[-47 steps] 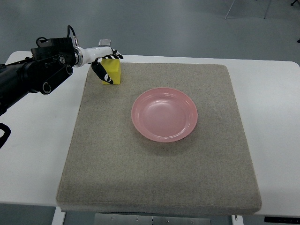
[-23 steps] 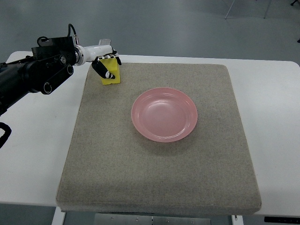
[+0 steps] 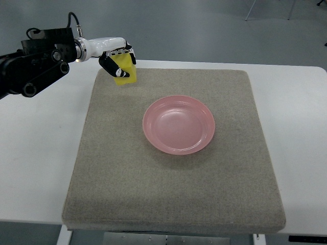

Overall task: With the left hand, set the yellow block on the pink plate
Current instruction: 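Lift the yellow cube and carry it over the pink plate, then open the left hand to release the cube onto the plate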

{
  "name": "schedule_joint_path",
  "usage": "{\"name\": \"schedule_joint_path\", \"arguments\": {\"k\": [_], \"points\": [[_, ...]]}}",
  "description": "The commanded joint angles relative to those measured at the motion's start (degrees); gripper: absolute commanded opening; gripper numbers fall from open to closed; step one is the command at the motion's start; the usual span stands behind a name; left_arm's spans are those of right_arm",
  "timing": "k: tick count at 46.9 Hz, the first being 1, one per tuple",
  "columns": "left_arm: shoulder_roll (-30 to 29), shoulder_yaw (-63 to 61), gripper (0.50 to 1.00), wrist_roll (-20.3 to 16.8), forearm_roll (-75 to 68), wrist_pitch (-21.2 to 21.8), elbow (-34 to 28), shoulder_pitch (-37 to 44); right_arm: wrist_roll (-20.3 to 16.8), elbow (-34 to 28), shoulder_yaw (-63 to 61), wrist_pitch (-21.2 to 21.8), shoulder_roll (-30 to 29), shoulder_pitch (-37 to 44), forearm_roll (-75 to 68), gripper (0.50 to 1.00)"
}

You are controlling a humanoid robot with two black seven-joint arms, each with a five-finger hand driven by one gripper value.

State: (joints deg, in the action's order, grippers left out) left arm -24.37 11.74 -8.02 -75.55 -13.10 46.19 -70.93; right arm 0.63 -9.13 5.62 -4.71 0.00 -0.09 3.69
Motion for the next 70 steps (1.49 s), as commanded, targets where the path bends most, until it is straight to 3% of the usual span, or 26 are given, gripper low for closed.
{"name": "schedule_joint_path", "arguments": {"k": [1,8,15,37,38,41,42,45,47,49,63,70], "points": [[-2.7,0.12,0.5,0.02,0.05,-0.26,7.85,0.09,-0.01,0.08,0.0,0.05,0.0,0.0,0.0,0.924],[-4.81,0.04,0.5,0.02,-0.12,-0.44,18.4,0.71,-0.01,-0.01,0.0,-0.04,0.0,0.0,0.0,0.924],[-3.94,-0.4,0.5,0.11,-1.26,-0.61,23.33,0.8,-0.01,0.08,0.0,0.05,0.0,0.0,0.0,0.924],[5.91,-0.49,0.5,0.81,-9.62,-0.26,19.03,3.35,-0.01,0.08,0.0,0.05,0.0,0.0,0.0,0.924],[6.0,-0.49,0.52,0.81,-9.62,-0.26,19.03,3.43,-0.01,-0.01,0.0,-0.04,0.0,0.0,0.0,0.924],[6.08,-0.49,0.738,0.81,-9.53,-0.26,19.03,3.7,-0.01,-0.01,0.0,-0.04,0.0,0.0,0.0,0.924],[6.08,-0.58,0.782,0.81,-9.53,-0.26,19.03,3.7,-0.01,0.08,0.0,0.05,0.0,0.0,0.0,0.924],[6.0,-0.67,0.844,0.81,-9.53,-0.52,19.11,3.79,-0.01,0.08,0.0,-0.04,0.0,0.0,0.0,0.924],[6.0,-0.67,0.932,0.81,-9.53,-0.53,19.2,3.87,-0.01,-0.01,0.0,-0.04,0.0,0.0,0.0,0.924],[6.0,-0.67,0.977,0.81,-9.44,-0.53,19.29,4.14,-0.01,-0.01,0.0,-0.04,0.0,0.0,0.0,0.924],[5.12,0.12,0.994,0.81,-7.6,-2.1,19.38,4.14,-0.01,0.08,0.0,-0.04,0.0,0.0,0.0,0.924],[1.87,2.93,0.992,0.81,2.32,-3.86,18.59,3.35,-0.01,-0.01,0.0,-0.04,0.0,0.0,0.0,0.924]]}}
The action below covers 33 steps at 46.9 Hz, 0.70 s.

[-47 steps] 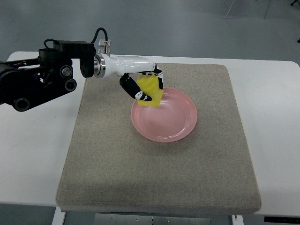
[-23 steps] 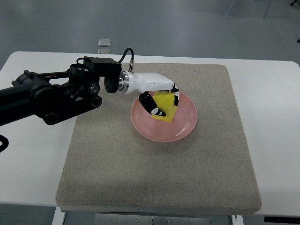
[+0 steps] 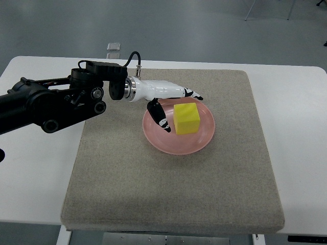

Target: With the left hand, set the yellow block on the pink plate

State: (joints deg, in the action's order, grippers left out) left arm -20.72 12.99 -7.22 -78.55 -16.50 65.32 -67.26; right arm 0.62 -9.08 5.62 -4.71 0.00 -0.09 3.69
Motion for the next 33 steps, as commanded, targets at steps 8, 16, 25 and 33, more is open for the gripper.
{"name": "schedule_joint_path", "arguments": {"k": [8,16,25,33], "points": [[-6.34,2.92,0.994,0.01,16.84,-1.43,-1.07,-0.15,-0.01,-0.06,0.0,-0.04,0.0,0.0,0.0,0.924],[-7.23,6.7,0.994,0.01,29.49,-1.43,-4.84,0.82,-0.01,-0.06,0.0,-0.04,0.0,0.0,0.0,0.924],[-7.14,7.76,0.994,0.01,49.26,-1.43,-12.49,0.91,-0.01,0.03,0.0,0.05,0.0,0.0,0.0,0.924],[-7.05,7.84,0.994,0.01,59.64,-1.43,-17.07,0.91,-0.01,-0.06,0.0,0.05,0.0,0.0,0.0,0.924]]}}
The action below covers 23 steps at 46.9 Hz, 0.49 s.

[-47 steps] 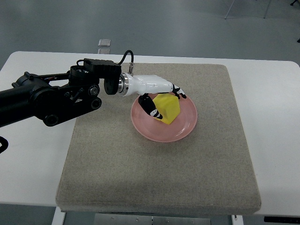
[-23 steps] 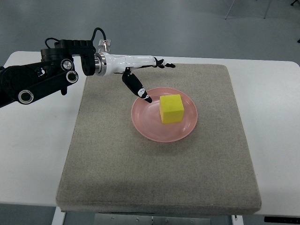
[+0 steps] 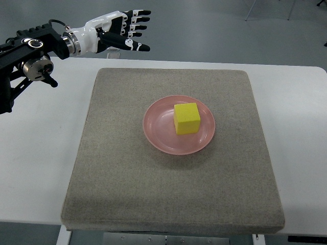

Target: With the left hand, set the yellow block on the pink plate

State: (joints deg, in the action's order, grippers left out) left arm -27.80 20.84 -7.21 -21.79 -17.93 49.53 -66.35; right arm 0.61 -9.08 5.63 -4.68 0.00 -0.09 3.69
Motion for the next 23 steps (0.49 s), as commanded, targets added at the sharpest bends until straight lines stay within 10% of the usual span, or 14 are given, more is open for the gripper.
{"name": "schedule_joint_path", "arguments": {"k": [1,23], "points": [[0.02,-0.01,0.994,0.0,3.77,0.08,-1.62,0.08,0.01,0.03,0.0,-0.06,0.0,0.0,0.0,0.924],[-0.06,10.36,0.994,0.26,21.52,-3.69,-6.02,12.03,0.01,0.03,0.0,0.03,0.0,0.0,0.0,0.924]]}}
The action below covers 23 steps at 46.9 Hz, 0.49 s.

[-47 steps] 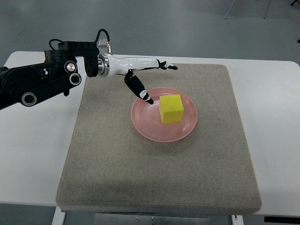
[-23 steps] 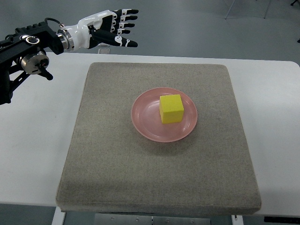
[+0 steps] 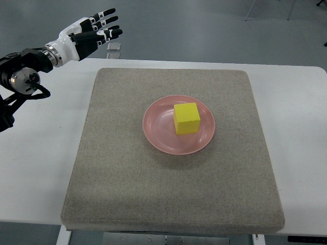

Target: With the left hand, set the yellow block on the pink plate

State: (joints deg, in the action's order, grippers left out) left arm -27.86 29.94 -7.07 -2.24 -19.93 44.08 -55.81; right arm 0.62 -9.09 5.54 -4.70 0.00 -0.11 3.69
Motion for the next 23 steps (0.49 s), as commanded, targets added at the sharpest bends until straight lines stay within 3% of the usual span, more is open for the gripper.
{"name": "schedule_joint_path", "arguments": {"k": [1,9,18,23], "points": [[0.09,1.44,0.994,0.21,2.5,-2.3,-0.75,1.84,-0.01,-0.05,0.09,-0.04,0.0,-0.07,0.0,0.924],[0.0,1.53,0.994,1.53,9.44,-5.47,-4.08,2.81,-0.01,-0.05,0.17,0.05,0.0,0.02,-0.09,0.924],[0.35,1.61,0.994,10.93,18.41,-7.32,-7.17,2.81,-0.01,-0.13,0.0,0.13,0.0,0.02,-0.18,0.924],[0.09,1.61,0.994,13.13,20.88,-7.32,-7.25,2.99,-0.01,-0.4,0.0,0.13,0.0,-0.07,-0.18,0.924]]}}
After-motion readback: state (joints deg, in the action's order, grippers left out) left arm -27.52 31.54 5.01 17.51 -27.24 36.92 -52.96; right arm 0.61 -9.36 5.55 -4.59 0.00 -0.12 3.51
